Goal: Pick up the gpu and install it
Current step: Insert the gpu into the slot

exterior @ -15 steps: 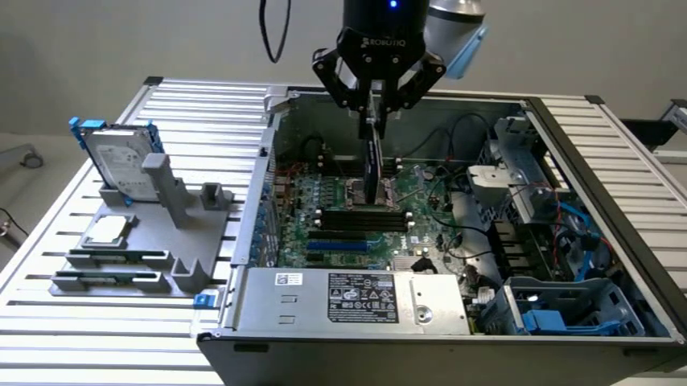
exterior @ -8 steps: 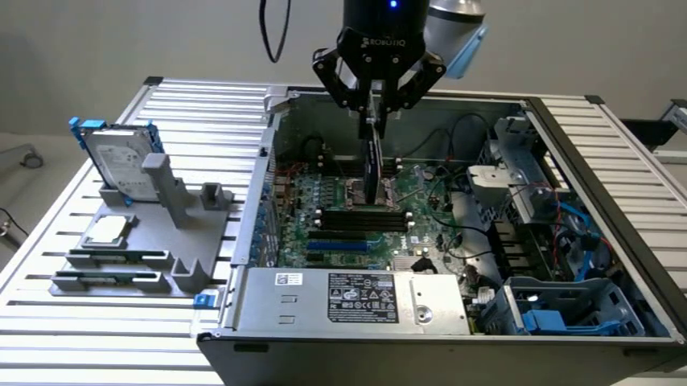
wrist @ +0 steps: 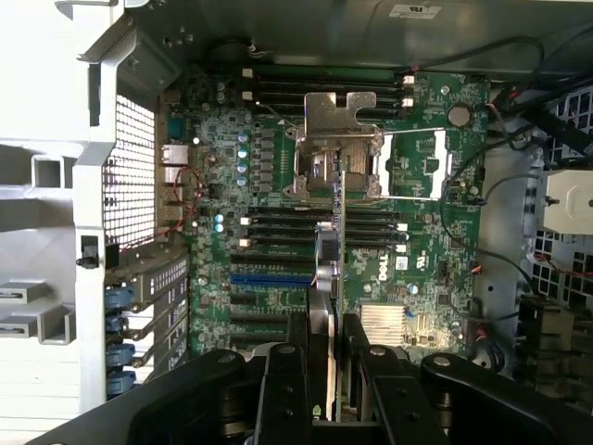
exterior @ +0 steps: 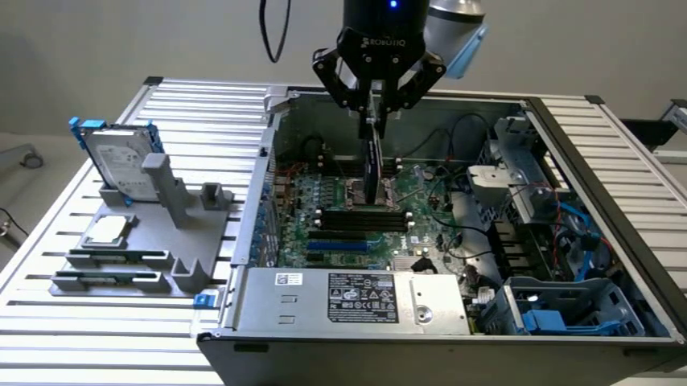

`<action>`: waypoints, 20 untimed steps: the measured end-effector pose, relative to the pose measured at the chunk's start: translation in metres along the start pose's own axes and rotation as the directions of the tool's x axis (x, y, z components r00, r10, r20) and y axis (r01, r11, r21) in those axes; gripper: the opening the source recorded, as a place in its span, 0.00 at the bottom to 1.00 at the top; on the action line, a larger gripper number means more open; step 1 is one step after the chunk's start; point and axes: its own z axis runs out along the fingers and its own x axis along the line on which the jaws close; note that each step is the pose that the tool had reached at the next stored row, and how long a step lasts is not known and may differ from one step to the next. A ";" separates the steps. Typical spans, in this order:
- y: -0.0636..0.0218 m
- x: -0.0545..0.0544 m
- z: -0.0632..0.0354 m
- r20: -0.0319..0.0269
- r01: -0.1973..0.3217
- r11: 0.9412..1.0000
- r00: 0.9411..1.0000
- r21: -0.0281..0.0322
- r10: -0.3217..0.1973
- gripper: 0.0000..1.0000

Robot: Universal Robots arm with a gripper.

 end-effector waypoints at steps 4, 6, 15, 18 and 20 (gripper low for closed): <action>0.0000 -0.001 0.0018 0.000 0.020 1.000 1.000 0.000 -0.020 0.26; 0.0000 -0.001 0.0033 -0.001 0.047 0.999 0.999 -0.001 -0.047 0.26; -0.0001 -0.001 0.0082 -0.001 0.207 0.978 0.978 -0.005 -0.207 0.26; -0.0001 -0.001 0.0106 -0.001 0.260 0.966 0.966 -0.005 -0.260 0.26; -0.0001 -0.001 0.0122 -0.002 0.296 0.955 0.955 -0.005 -0.296 0.26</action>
